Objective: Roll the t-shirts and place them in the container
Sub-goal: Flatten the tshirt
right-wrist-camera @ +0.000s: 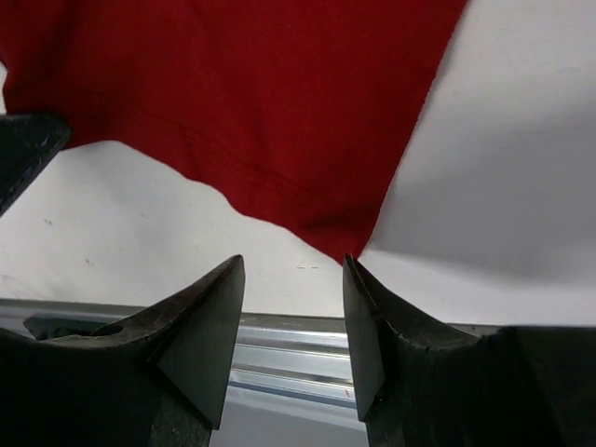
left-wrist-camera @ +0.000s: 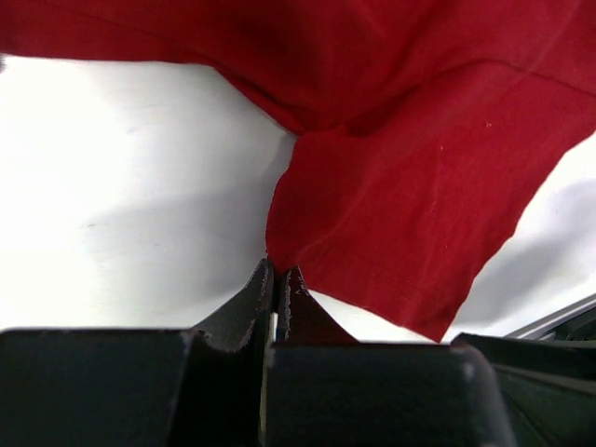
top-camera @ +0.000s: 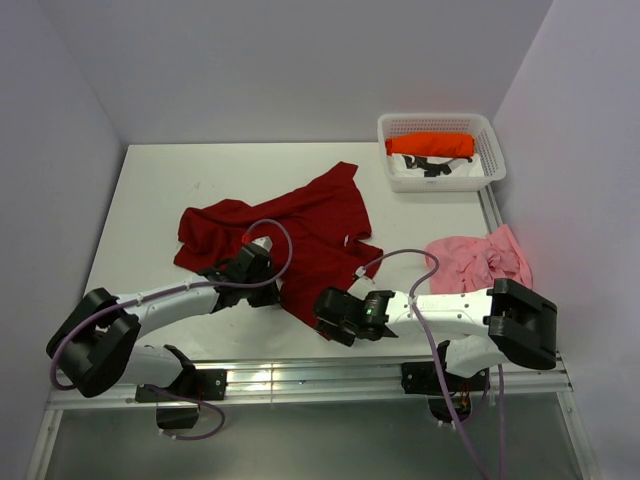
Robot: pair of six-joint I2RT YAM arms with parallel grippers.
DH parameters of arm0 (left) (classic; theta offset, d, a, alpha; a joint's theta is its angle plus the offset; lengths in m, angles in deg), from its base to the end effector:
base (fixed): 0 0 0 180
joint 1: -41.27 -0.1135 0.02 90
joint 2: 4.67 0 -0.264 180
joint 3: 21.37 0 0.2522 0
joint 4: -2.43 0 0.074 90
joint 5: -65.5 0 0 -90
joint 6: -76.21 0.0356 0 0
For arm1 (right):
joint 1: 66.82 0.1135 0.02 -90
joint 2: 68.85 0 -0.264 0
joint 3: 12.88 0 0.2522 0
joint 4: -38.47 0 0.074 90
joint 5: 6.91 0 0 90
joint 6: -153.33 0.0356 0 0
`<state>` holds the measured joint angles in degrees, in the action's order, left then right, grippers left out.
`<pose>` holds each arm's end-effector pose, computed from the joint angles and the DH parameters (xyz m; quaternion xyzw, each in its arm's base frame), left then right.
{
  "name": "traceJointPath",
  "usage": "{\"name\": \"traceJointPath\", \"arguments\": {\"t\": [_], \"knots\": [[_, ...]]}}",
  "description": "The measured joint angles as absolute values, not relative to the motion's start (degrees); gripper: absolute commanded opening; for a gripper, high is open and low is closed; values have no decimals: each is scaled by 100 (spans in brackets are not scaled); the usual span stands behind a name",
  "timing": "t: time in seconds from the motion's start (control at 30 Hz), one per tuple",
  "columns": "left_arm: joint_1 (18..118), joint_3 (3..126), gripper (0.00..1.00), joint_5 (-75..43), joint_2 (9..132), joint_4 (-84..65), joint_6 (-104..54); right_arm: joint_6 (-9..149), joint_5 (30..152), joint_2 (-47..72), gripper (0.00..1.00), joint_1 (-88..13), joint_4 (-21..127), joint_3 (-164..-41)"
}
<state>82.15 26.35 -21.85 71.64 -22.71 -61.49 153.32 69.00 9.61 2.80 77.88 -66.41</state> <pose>0.1832 -0.1608 0.1610 -0.0493 0.9488 -0.2330 0.2074 0.0927 0.2247 0.1680 0.1979 0.9476 0.1957 0.1567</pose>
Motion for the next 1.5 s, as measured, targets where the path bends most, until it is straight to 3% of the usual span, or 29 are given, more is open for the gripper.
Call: {"name": "traceJointPath", "arguments": {"t": [0.67, 1.07, 1.23, 1.33, 1.37, 1.43, 1.5], "knots": [[8781, 2635, 0, -2416, 7319, -2142, -6366, 16088, 6710, 609, 52, 354, 8444, -6228], [8862, 2635, 0, -2558, 7381, -2103, -6429, 16196, 6702, 666, 46, 354, 8072, -6095], [8882, 2635, 0, -2589, 7381, -2103, -6429, 16303, 6702, 828, 36, 354, 7849, -6119], [8897, 2635, 0, -2591, 7381, -2103, -6429, 16322, 6699, 854, 22, 354, 7753, -6090], [8902, 2635, 0, -2591, 7381, -2100, -6429, 16322, 6697, 850, 11, 354, 7736, -6066], [8910, 2635, 0, -2591, 7381, -2100, -6429, 16316, 6686, 812, 0, 354, 7712, -6003], [8915, 2635, 0, -2591, 7381, -2103, -6429, 16316, 6660, 701, 0, 354, 7703, -5915]]}}
